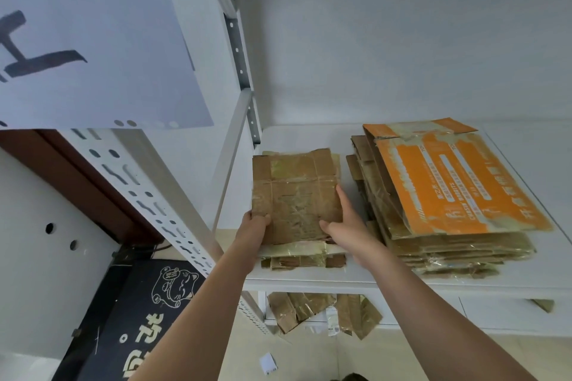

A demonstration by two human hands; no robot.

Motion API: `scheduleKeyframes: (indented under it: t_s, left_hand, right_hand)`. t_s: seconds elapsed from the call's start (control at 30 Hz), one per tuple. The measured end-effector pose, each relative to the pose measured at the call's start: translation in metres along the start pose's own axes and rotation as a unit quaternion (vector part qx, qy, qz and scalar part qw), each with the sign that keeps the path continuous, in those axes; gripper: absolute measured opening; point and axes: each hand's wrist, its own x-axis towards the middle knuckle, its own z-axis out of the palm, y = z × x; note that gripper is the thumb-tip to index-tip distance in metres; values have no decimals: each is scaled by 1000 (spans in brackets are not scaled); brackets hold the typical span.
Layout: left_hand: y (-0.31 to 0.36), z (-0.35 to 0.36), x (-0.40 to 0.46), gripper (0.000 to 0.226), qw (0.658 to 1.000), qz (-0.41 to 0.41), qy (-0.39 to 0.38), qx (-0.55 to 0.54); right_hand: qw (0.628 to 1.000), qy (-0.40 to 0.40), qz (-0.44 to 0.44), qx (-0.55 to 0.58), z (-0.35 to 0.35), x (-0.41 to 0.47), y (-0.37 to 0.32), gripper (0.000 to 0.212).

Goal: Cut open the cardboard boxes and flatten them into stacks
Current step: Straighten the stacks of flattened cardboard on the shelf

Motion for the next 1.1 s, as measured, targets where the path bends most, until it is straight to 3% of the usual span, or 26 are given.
scheduleKeyframes:
  t_s: [0.1,0.23,0.3,0.37,0.47,0.53,0.63,0.77,0.83,0.97,1.1]
  left_hand:
    - [-1,1,2,48,1000,14,10,-1]
    - [-4,6,-2,65,995,61,52,60]
    - [-4,7,-2,63,982,118,76,123]
    - [-6,5,-2,64,969,164,49,175]
    - [-11,-1,-3,122,943,170,-44,283]
    - [-12,-2,-5,144,910,174,-61,370]
    - [-11,-1,-3,141,895,188,-44,401]
    - [-4,-2,1,131,901,219,-38,374]
    - [-4,-4,1,136,901,213,-58,375]
    - [-14,-2,1,153,874,199,-56,439]
    - [-21,5,1,149,865,211,-29,454]
  right_hand:
    - [998,13,-38,-57,0,2,-1,90]
    - [974,-13,-43,-221,8,0,-2,80]
    - [967,-32,-57,-247,9,-4,-2,92]
    - [963,-55,-45,-259,7,-6,0,114]
    - [963,-39,-38,-265,7,-6,6,128]
    - [965,-18,-46,-257,9,-5,6,128]
    - [960,-6,-67,-273,6,-3,4,118]
    - [949,22,-101,-297,-6,-2,2,100]
    - [950,4,-92,-298,-6,-3,6,105]
    - [938,-5,-68,-341,4,-2,21,140]
    - [935,25,-84,-344,11,1,31,139]
